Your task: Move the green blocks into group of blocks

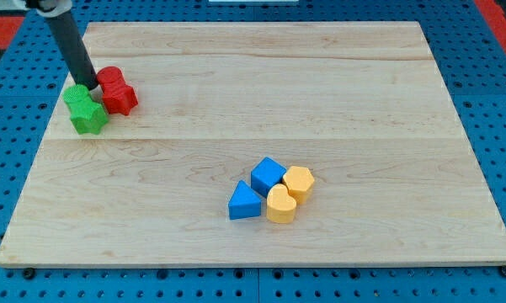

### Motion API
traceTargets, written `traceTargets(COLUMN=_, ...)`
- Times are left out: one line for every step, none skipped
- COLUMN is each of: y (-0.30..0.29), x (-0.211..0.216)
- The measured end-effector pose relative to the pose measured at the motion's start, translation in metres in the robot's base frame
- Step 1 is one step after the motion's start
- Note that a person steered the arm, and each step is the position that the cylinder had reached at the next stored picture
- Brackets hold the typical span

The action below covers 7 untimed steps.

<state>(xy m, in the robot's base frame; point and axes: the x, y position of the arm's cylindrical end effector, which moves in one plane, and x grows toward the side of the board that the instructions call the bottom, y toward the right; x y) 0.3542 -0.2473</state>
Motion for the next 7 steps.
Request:
traceTargets(y=0.011, x=0.014)
traceTargets(y=0.011, x=0.018)
traceTargets(y=0.004, x=0.006)
traceTargets(y=-0.015, x=0.003)
traceTargets(y=-0.043, x=0.013)
traceTargets(y=-0.032, x=0.038)
traceTargets(y=-0.018, x=0.064)
